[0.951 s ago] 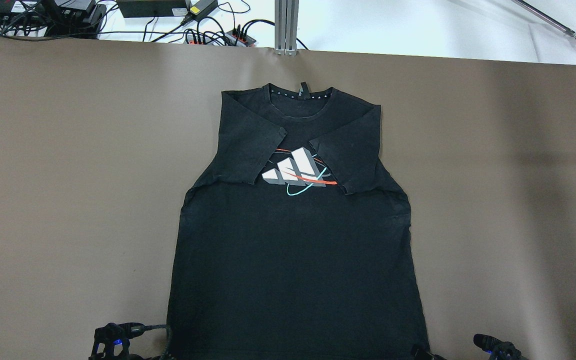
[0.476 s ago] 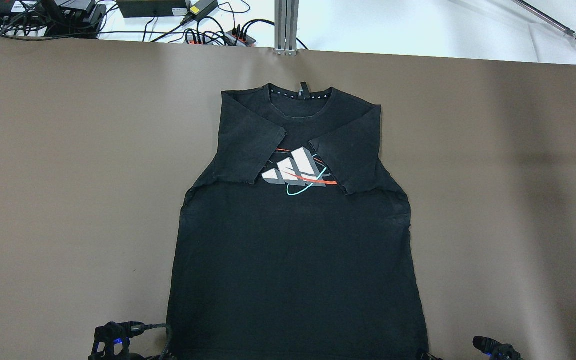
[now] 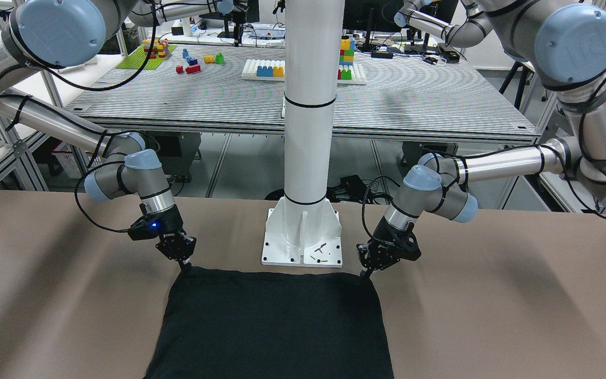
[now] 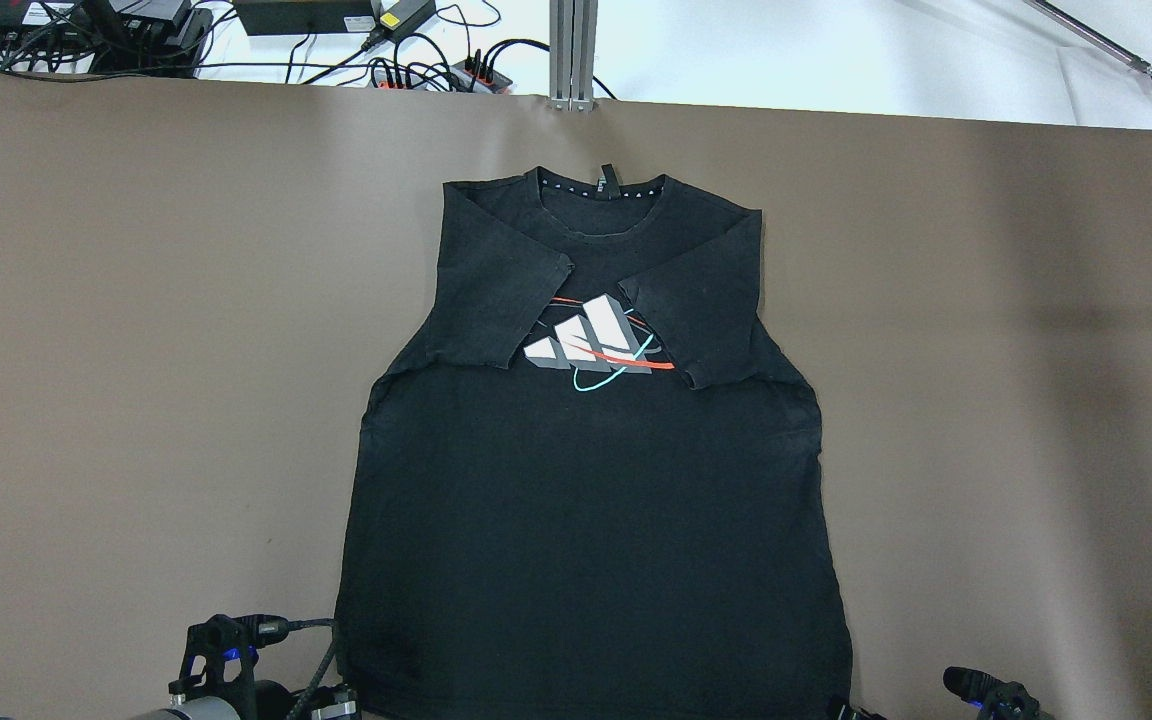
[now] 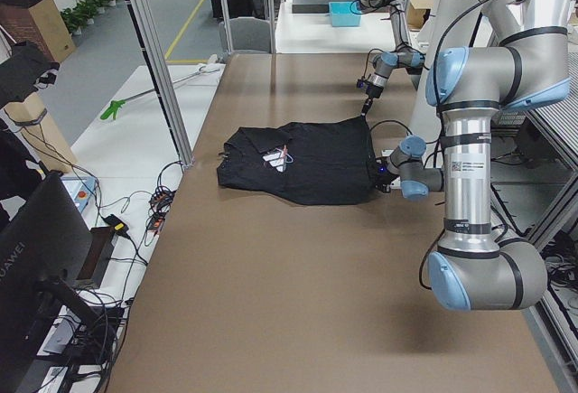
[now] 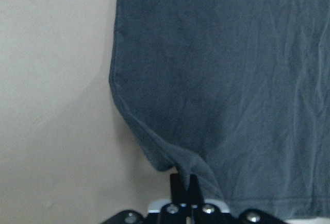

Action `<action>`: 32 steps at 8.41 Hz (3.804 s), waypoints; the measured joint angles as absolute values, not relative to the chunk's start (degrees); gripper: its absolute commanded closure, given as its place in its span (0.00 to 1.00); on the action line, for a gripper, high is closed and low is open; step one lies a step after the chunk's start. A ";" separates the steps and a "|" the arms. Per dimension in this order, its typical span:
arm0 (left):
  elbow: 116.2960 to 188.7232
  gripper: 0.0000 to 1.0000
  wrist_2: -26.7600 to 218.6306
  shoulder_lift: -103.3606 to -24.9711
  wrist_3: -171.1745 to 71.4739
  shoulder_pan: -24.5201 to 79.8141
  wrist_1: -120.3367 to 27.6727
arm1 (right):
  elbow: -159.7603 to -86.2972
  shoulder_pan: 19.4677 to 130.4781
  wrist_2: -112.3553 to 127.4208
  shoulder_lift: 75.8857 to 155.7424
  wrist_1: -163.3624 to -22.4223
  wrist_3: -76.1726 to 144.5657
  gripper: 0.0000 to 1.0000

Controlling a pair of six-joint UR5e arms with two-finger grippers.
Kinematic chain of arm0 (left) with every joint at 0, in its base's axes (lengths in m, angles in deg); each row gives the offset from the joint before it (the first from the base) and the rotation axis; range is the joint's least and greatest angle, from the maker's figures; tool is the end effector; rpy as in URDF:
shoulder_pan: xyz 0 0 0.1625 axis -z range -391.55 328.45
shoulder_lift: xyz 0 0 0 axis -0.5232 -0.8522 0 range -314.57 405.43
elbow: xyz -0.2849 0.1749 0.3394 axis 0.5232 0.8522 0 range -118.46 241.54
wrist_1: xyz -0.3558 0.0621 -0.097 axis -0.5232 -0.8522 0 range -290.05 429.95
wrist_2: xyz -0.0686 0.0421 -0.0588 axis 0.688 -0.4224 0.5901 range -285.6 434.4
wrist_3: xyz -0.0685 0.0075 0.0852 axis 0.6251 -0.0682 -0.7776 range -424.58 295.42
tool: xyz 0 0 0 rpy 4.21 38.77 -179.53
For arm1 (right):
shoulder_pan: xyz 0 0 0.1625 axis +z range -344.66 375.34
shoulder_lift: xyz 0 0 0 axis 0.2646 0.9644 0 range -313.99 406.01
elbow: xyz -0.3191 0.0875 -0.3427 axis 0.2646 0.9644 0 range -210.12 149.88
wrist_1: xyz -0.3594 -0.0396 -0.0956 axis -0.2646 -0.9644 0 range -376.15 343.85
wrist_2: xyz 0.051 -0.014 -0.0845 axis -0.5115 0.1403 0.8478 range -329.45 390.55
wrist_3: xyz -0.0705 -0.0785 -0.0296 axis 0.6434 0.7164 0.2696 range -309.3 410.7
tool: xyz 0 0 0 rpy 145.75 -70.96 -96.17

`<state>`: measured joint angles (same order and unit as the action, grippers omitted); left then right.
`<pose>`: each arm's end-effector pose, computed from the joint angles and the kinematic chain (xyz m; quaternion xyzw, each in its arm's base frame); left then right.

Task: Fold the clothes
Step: 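Grasp the hem corners nearest the robot with both grippers and lift, then carry the hem with both grippers over toward the collar, folding in half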

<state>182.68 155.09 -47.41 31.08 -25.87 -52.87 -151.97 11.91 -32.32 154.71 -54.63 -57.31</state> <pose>0.4349 -0.1950 0.3940 0.0679 0.5486 -0.1267 0.8236 -0.3288 -0.1639 0.4859 0.0980 -0.5477 0.2286 0.7989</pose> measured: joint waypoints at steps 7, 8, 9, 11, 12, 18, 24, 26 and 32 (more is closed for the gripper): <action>183.06 1.00 187.54 -70.25 15.71 5.87 -26.32 | -155.73 47.30 -67.49 136.57 -71.30 -35.42 1.00; 183.26 1.00 191.78 -71.05 14.42 7.71 -25.05 | -156.43 50.66 -73.70 134.82 -74.68 -33.93 1.00; 184.29 1.00 196.07 -70.93 13.83 8.53 -24.60 | -157.77 51.86 -80.16 135.39 -76.29 -32.75 1.00; 191.42 1.00 202.63 -66.48 14.01 6.50 -24.53 | -164.07 47.71 -89.96 141.31 -77.19 -31.15 1.00; 195.82 1.00 203.93 -63.35 14.11 3.36 -24.60 | -168.00 43.83 -91.69 144.94 -77.31 -30.78 1.00; 192.22 1.00 189.10 -65.64 15.71 -0.67 -24.64 | -170.87 46.07 -92.27 148.74 -79.07 -30.53 1.00; 173.74 1.00 186.09 -75.91 14.79 13.17 -24.89 | -149.81 59.06 -84.73 134.44 -79.75 -29.00 1.00; 169.01 1.00 186.07 -78.10 14.10 15.65 -25.27 | -146.65 60.71 -84.34 129.73 -82.36 -28.39 1.00; 140.13 0.73 184.88 -88.75 9.75 18.88 -40.60 | -133.92 63.59 -83.72 118.49 -89.72 -19.77 0.56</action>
